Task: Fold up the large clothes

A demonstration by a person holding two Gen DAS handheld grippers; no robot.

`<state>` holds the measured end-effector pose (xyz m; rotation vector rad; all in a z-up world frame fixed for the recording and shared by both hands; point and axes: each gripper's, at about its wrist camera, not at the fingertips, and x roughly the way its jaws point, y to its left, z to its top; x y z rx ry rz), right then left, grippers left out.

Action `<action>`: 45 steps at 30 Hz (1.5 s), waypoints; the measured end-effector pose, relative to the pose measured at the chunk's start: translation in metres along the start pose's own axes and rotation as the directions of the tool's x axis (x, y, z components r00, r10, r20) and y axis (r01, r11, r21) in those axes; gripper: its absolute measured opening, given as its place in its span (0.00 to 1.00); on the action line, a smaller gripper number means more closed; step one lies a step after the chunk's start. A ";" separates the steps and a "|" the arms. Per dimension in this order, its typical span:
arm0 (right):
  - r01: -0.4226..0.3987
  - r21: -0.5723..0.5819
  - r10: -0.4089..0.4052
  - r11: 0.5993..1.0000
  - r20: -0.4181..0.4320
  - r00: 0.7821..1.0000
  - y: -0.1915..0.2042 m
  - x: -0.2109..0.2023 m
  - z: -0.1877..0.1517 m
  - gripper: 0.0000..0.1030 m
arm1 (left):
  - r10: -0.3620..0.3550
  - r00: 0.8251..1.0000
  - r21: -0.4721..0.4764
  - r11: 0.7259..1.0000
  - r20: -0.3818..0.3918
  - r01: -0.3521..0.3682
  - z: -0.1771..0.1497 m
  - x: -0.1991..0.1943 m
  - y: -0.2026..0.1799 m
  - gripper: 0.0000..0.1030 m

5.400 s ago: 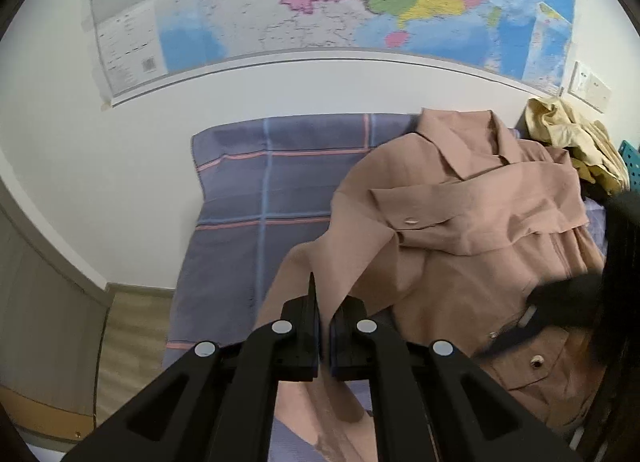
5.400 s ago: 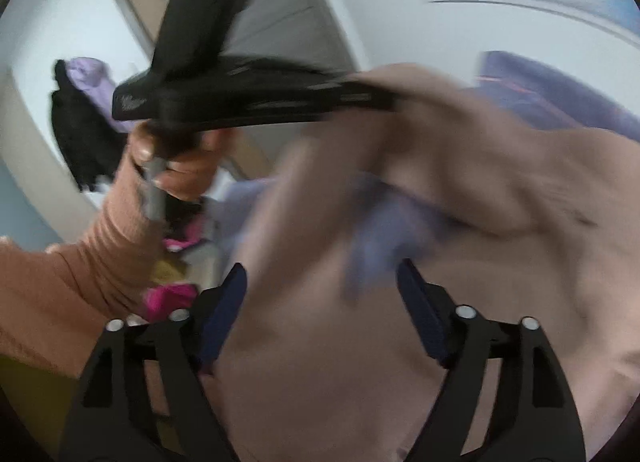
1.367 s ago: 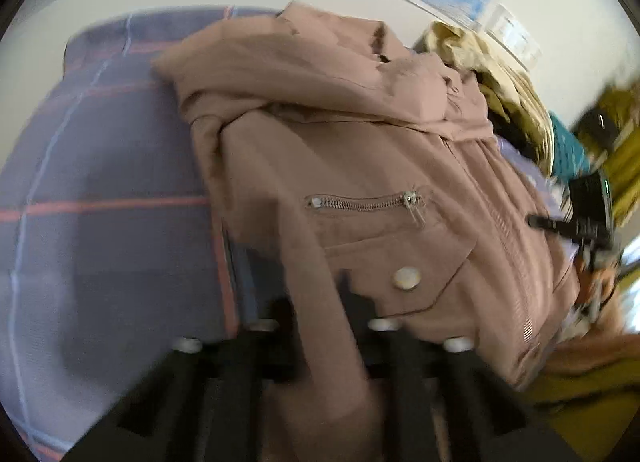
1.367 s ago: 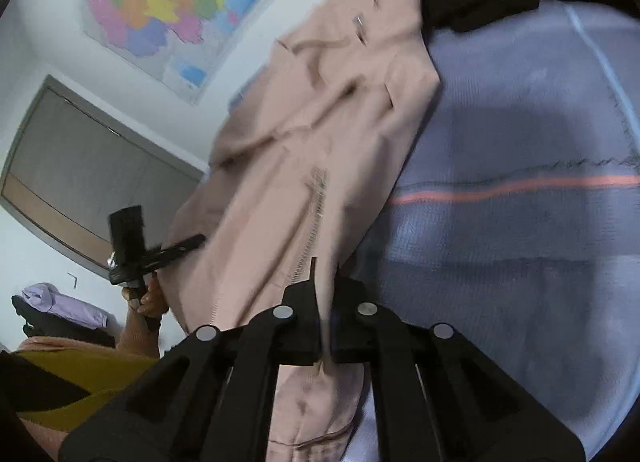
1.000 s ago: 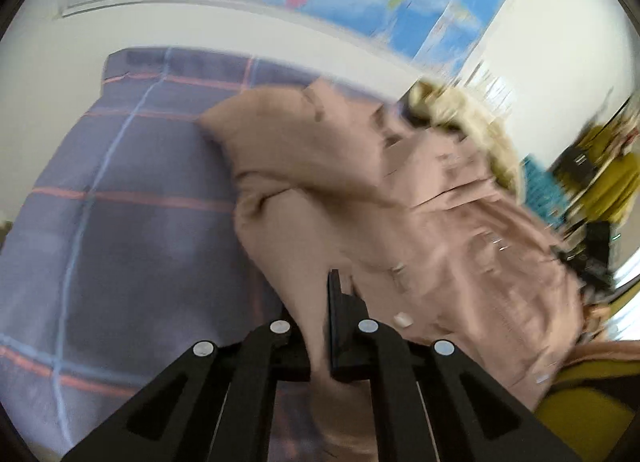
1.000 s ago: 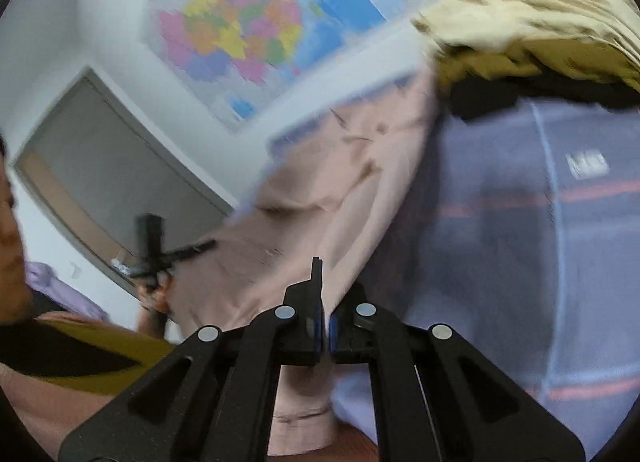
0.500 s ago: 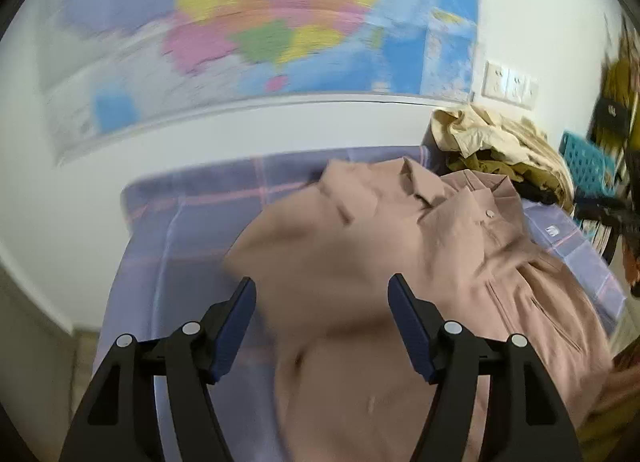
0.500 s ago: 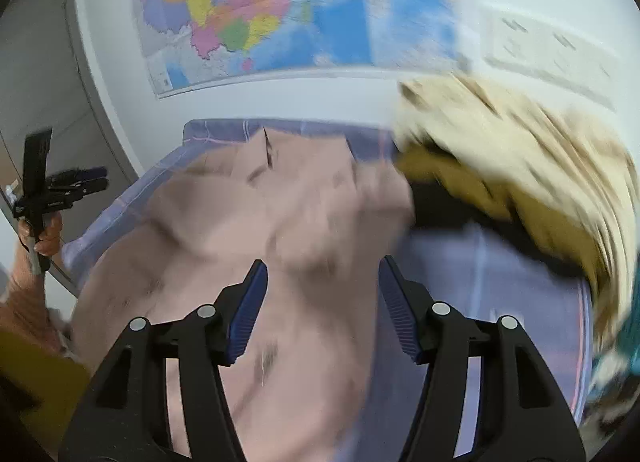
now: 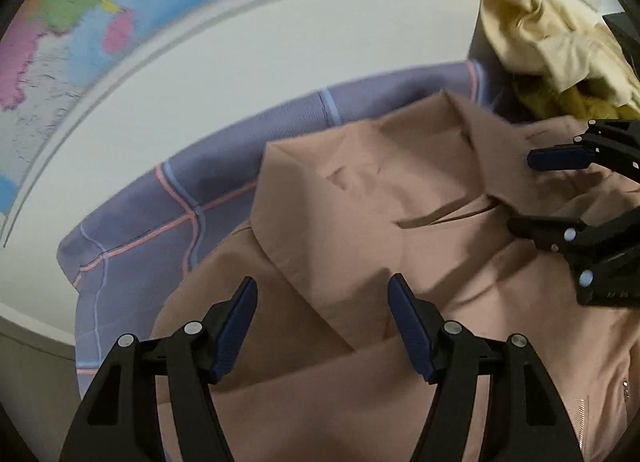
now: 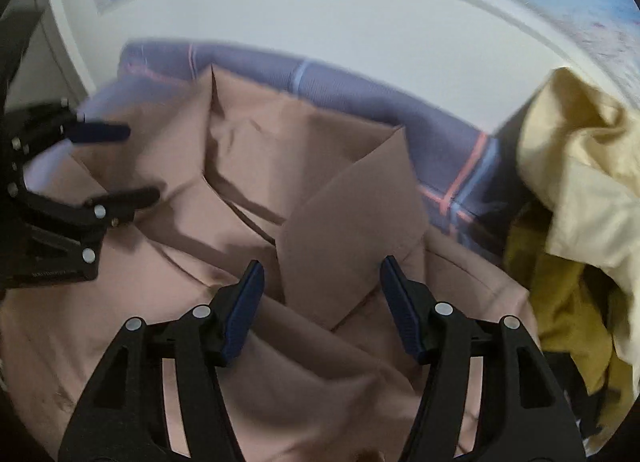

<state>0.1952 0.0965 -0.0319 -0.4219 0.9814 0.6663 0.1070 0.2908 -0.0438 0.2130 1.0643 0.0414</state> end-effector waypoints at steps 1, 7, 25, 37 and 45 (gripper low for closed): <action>0.015 -0.016 -0.015 1.000 -0.011 1.000 0.001 0.004 -0.002 0.57 | -0.001 1.000 0.007 1.000 -0.007 0.001 0.000 0.004 0.000 0.56; 0.038 -0.020 -0.037 0.999 0.032 0.999 -0.005 0.008 0.006 0.04 | -0.013 1.000 -0.088 0.996 -0.012 0.012 0.009 0.021 0.021 0.03; -0.088 0.131 0.060 0.988 0.202 0.977 -0.028 0.005 0.060 0.04 | 0.037 0.994 -0.279 0.960 0.107 -0.006 0.047 0.004 0.088 0.01; -0.038 -0.015 0.040 0.999 0.170 0.985 -0.017 -0.016 0.014 0.39 | -0.036 0.983 -0.058 0.997 0.180 0.047 0.008 -0.024 0.035 0.35; -0.090 0.008 0.084 0.996 0.281 0.956 -0.010 -0.028 0.038 0.35 | -0.002 0.999 0.055 0.998 0.051 -0.001 0.011 0.022 0.002 0.35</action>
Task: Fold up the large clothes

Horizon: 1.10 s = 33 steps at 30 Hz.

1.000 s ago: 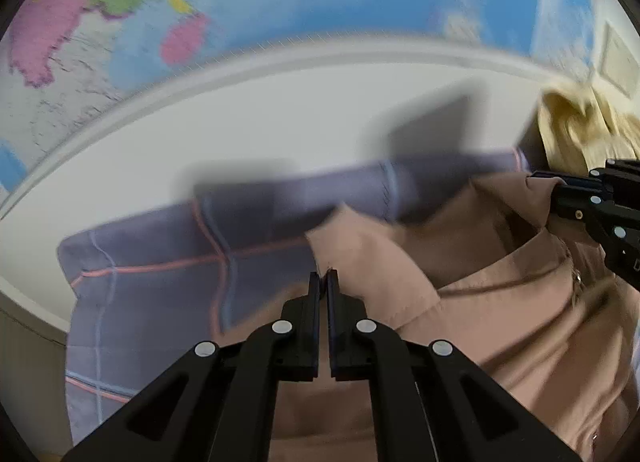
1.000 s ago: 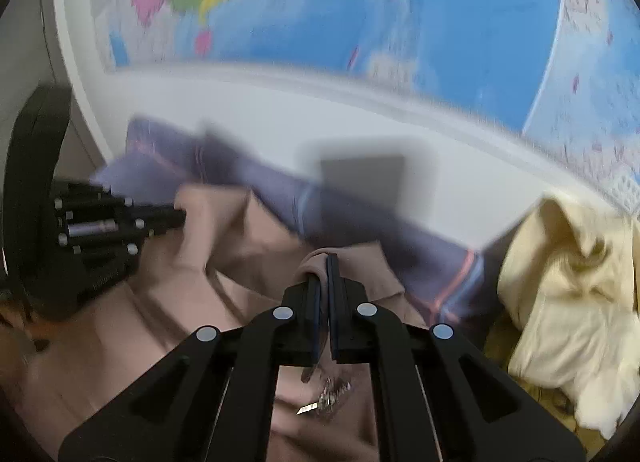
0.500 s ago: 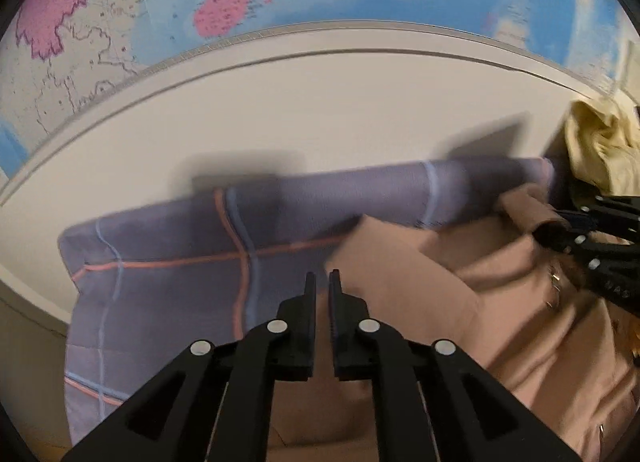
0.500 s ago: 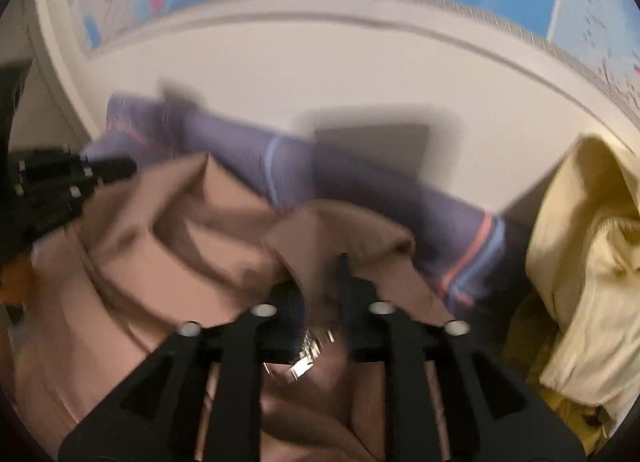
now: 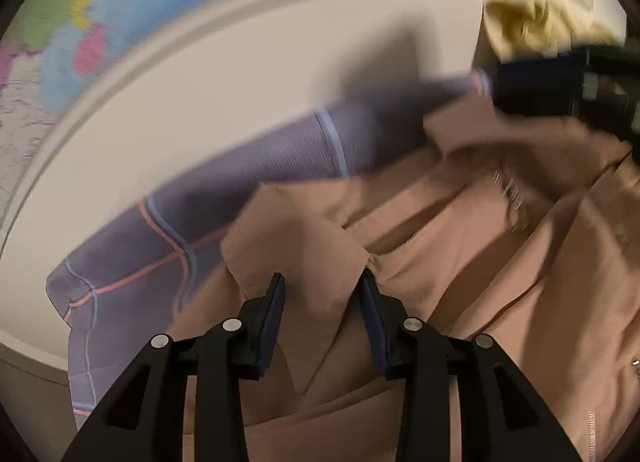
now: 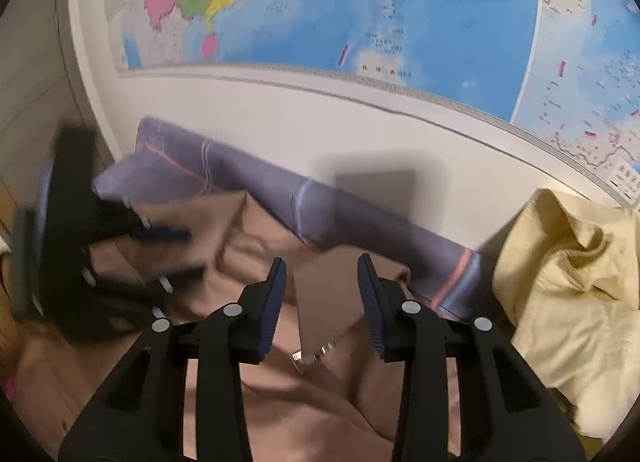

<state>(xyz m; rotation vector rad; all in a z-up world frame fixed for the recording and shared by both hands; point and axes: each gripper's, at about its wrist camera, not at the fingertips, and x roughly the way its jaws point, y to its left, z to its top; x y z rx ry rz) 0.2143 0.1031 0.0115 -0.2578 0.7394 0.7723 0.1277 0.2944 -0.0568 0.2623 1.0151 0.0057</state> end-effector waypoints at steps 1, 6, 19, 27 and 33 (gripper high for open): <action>-0.014 -0.002 0.014 1.000 -0.011 1.000 0.001 0.005 0.000 0.35 | 0.009 1.000 0.004 1.000 -0.016 -0.009 -0.001 0.006 -0.001 0.35; -0.012 -0.020 0.007 1.000 -0.246 0.969 0.005 0.052 -0.021 0.27 | 0.018 1.000 -0.031 0.999 0.020 -0.017 -0.005 -0.010 0.006 0.39; -0.194 0.097 0.198 0.976 -0.034 0.980 0.008 -0.118 -0.109 0.66 | -0.003 0.979 -0.193 0.980 0.204 0.044 -0.131 -0.151 0.032 0.66; -0.189 0.318 0.211 0.929 -0.037 0.977 -0.010 -0.173 -0.224 0.69 | -0.121 0.983 -0.331 0.930 0.138 0.161 -0.236 -0.168 0.018 0.68; -0.265 0.489 0.289 0.831 0.027 0.957 -0.032 -0.211 -0.286 0.80 | -0.236 0.953 -0.436 0.849 0.192 0.298 -0.285 -0.190 0.015 0.74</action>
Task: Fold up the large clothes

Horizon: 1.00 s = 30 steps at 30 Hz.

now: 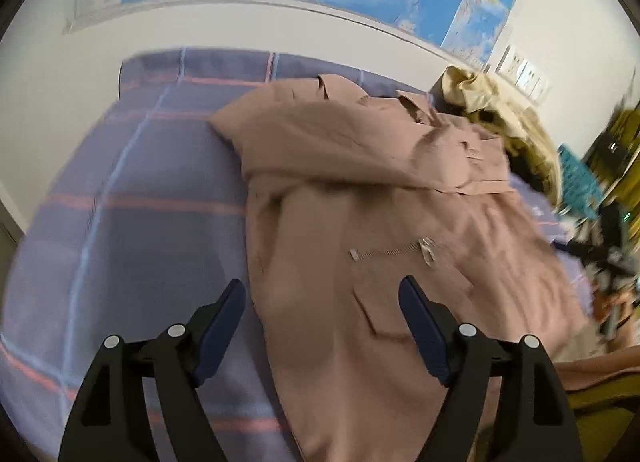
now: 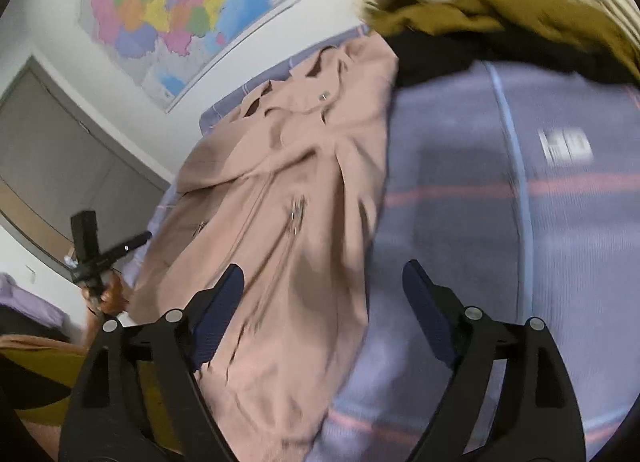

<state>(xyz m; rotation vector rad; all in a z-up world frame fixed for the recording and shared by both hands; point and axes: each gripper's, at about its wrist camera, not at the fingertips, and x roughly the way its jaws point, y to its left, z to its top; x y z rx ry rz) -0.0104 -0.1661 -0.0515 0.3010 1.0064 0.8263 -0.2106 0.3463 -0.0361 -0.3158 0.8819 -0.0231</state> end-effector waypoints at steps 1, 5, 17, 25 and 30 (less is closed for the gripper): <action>-0.022 0.020 0.022 1.000 0.001 1.000 -0.003 -0.002 -0.007 0.81 | -0.011 1.000 -0.012 1.000 0.000 0.011 -0.007 -0.003 0.001 0.74; -0.069 0.052 0.071 0.996 -0.028 0.997 -0.005 0.004 -0.022 0.82 | -0.050 0.998 -0.046 0.998 -0.024 0.049 -0.023 -0.007 0.000 0.76; -0.150 0.049 0.152 0.988 -0.051 0.987 0.005 0.010 -0.041 0.84 | -0.200 0.971 -0.071 0.979 -0.129 0.192 -0.062 0.002 -0.016 0.81; -0.247 0.019 0.248 0.969 -0.084 0.965 0.021 0.019 -0.051 0.75 | -0.229 0.961 -0.053 0.973 -0.155 0.224 -0.063 0.014 -0.037 0.61; -0.288 0.058 0.292 0.956 -0.086 0.953 0.014 0.021 -0.054 0.56 | -0.180 0.971 -0.088 0.982 -0.160 0.168 -0.059 0.018 -0.037 0.58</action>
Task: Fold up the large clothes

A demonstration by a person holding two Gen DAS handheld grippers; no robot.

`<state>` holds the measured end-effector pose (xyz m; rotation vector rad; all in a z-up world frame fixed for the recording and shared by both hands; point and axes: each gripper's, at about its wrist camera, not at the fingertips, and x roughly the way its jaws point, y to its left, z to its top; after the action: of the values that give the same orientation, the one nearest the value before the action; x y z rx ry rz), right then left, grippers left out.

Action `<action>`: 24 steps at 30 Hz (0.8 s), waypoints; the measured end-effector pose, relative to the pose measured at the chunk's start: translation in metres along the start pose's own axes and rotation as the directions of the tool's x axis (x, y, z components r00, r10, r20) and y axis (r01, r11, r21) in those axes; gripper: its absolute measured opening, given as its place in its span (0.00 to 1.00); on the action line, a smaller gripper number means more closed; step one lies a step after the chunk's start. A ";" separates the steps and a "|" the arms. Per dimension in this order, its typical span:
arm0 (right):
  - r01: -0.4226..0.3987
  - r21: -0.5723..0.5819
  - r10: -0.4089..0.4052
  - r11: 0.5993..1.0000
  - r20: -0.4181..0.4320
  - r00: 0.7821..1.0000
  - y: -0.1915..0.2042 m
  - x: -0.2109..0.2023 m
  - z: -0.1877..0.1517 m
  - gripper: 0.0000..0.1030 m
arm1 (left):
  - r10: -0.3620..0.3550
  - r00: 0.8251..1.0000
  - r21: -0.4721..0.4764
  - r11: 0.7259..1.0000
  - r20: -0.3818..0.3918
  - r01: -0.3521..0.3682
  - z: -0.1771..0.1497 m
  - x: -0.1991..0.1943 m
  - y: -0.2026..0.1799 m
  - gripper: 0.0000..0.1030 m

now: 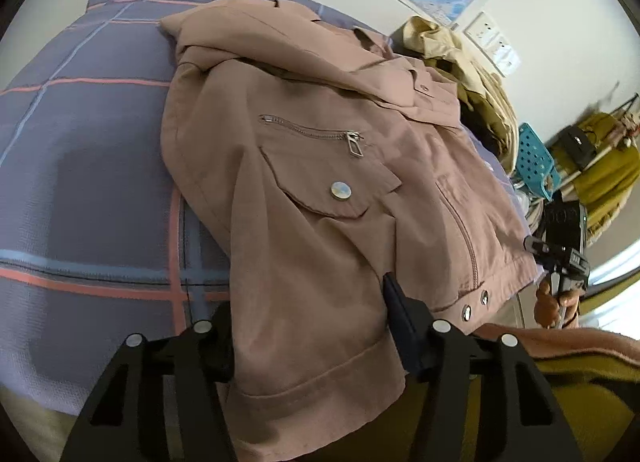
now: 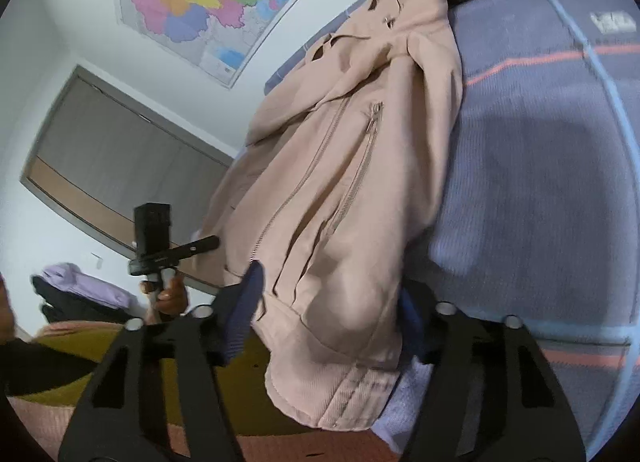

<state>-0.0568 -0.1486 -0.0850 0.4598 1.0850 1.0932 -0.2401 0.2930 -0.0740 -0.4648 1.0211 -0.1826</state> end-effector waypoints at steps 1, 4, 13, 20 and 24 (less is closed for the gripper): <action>-0.003 -0.003 0.003 1.000 0.002 1.000 0.000 -0.001 -0.001 0.56 | -0.003 1.000 -0.014 1.000 0.004 0.003 0.000 0.001 0.000 0.62; -0.013 -0.011 0.013 1.000 -0.010 1.000 0.003 0.001 -0.003 0.54 | 0.022 0.999 -0.025 0.999 0.029 -0.022 0.000 0.001 -0.001 0.53; -0.123 0.039 0.121 0.992 0.056 0.991 0.004 -0.008 -0.008 0.12 | -0.033 0.997 -0.068 0.997 0.070 0.037 0.006 -0.015 0.007 0.04; -0.180 -0.071 0.187 0.981 0.106 0.977 0.042 -0.027 -0.006 0.11 | -0.059 0.988 -0.046 0.997 0.144 0.066 0.005 -0.046 0.009 0.03; -0.127 -0.031 0.128 0.991 0.041 0.991 0.028 -0.016 -0.012 0.25 | -0.072 0.993 -0.067 0.995 0.092 0.078 -0.001 -0.037 0.021 0.04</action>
<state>-0.0811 -0.1529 -0.0616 0.5335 1.0122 1.2042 -0.2612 0.3246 -0.0548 -0.5715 0.9257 -0.1916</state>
